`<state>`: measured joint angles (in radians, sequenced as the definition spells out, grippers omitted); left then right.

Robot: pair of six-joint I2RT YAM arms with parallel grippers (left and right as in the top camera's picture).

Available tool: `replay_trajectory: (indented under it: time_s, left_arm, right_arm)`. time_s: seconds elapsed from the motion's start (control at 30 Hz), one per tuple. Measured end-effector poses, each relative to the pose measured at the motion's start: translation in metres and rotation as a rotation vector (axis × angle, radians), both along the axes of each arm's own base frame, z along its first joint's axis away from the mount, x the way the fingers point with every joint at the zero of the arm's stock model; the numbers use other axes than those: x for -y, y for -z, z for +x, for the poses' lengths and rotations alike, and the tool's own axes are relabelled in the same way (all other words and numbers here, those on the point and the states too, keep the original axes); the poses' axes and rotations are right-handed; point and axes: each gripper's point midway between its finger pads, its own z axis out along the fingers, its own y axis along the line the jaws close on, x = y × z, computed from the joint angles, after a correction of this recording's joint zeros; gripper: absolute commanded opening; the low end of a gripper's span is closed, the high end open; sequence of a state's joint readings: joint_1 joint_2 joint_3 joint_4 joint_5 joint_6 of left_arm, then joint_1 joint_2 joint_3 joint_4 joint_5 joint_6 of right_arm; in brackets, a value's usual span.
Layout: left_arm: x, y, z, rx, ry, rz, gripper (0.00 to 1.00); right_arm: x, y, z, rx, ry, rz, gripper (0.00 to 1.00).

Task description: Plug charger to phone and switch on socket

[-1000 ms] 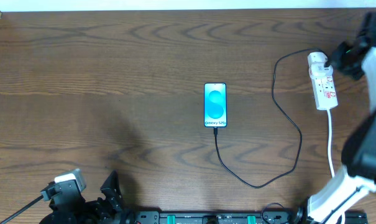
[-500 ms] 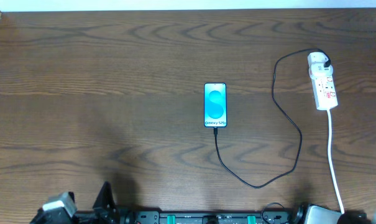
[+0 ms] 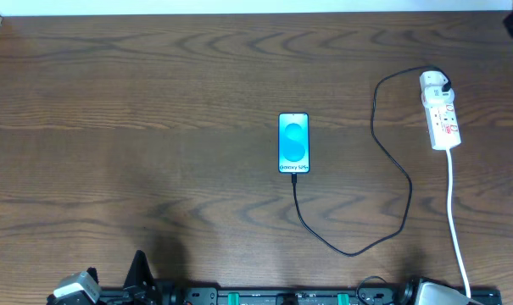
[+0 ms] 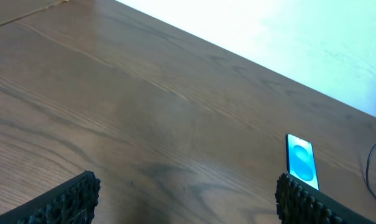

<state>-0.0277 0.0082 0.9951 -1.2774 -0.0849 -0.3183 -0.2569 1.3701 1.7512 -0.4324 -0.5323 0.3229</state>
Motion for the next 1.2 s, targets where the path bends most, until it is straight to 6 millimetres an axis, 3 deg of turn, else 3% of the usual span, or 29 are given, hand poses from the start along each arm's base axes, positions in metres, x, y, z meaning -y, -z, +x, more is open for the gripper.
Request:
replay_trajectory:
  time_s: [0.2, 0.4, 0.53, 0.7, 0.83, 1.03, 1.2]
  left_arm:
    - [0.000, 0.000, 0.000, 0.000, 0.000, 0.000, 0.91]
    - [0.000, 0.000, 0.000, 0.000, 0.000, 0.000, 0.91]
    - [0.000, 0.000, 0.000, 0.000, 0.000, 0.000, 0.91]
    - [0.000, 0.000, 0.000, 0.000, 0.000, 0.000, 0.91]
    - [0.000, 0.000, 0.000, 0.000, 0.000, 0.000, 0.91]
    - [0.000, 0.000, 0.000, 0.000, 0.000, 0.000, 0.91]
    - [0.000, 0.000, 0.000, 0.000, 0.000, 0.000, 0.91]
  right_arm:
    - [-0.022, -0.015, -0.001, 0.087, -0.075, -0.086, 0.16]
    - [-0.037, -0.050, -0.007, 0.257, -0.110, -0.153, 0.33]
    - [-0.048, -0.046, -0.009, 0.239, -0.142, -0.147, 0.46]
    - [-0.051, -0.023, -0.019, 0.133, -0.152, -0.157, 0.57]
    - [-0.058, -0.015, -0.046, 0.120, -0.157, -0.222, 0.63]
    - [-0.069, -0.023, -0.115, 0.227, -0.136, -0.307, 0.82]
    - [-0.070, -0.017, -0.158, 0.315, -0.094, -0.346, 0.89]
